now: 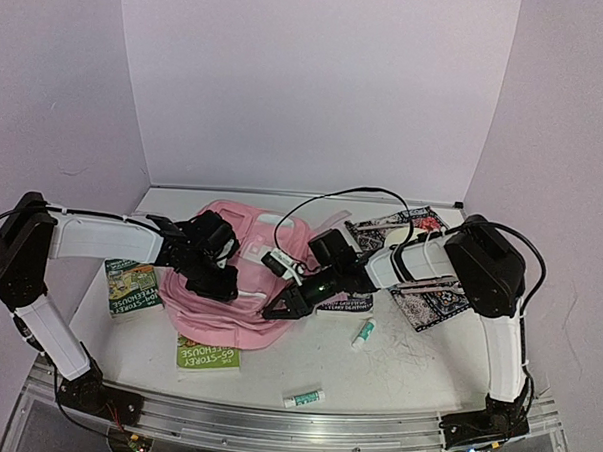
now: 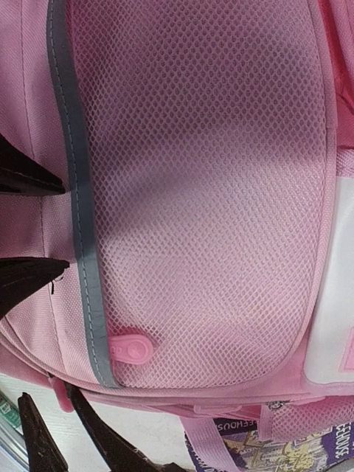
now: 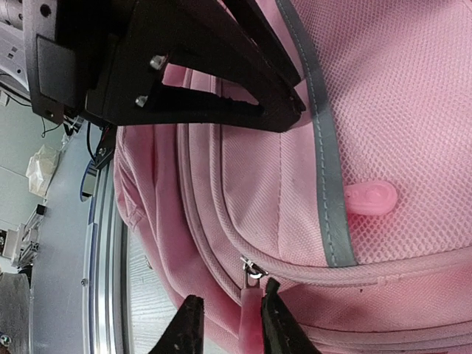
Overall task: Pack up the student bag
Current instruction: Pick up the upper front pocket of the bag.
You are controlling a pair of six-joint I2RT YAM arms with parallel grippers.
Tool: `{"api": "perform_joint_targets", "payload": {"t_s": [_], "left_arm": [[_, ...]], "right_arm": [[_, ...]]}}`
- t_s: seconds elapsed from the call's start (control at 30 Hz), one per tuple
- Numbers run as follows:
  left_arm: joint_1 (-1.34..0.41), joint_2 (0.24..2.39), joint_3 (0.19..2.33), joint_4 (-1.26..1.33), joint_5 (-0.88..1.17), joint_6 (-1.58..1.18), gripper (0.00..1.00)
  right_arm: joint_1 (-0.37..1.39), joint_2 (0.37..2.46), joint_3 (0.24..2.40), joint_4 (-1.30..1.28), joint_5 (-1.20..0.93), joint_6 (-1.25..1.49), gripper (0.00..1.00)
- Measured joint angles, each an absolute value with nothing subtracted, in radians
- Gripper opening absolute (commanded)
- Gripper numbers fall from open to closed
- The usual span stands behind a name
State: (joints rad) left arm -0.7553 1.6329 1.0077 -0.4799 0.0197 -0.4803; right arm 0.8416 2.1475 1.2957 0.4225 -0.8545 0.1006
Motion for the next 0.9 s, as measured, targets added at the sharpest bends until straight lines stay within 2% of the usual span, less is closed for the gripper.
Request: {"api": "perform_joint_targets", "payload": {"t_s": [0.23, 0.5, 0.73, 0.9], "left_arm": [[-0.753, 1.636, 1.008, -0.466, 0.025, -0.481, 0.3], [-0.753, 1.637, 1.008, -0.46, 0.03, -0.481, 0.3], [-0.75, 1.63, 1.008, -0.459, 0.044, -0.508, 0.35], [-0.749, 1.615, 1.008, -0.459, 0.059, -0.575, 0.36]], "right_arm": [[0.862, 2.114, 1.258, 0.391, -0.821, 0.089, 0.19], [0.874, 2.075, 1.231, 0.375, -0.719, 0.08, 0.21], [0.881, 2.066, 1.23, 0.371, -0.645, 0.079, 0.0], [0.885, 2.059, 1.23, 0.366, -0.636, 0.092, 0.0]]}}
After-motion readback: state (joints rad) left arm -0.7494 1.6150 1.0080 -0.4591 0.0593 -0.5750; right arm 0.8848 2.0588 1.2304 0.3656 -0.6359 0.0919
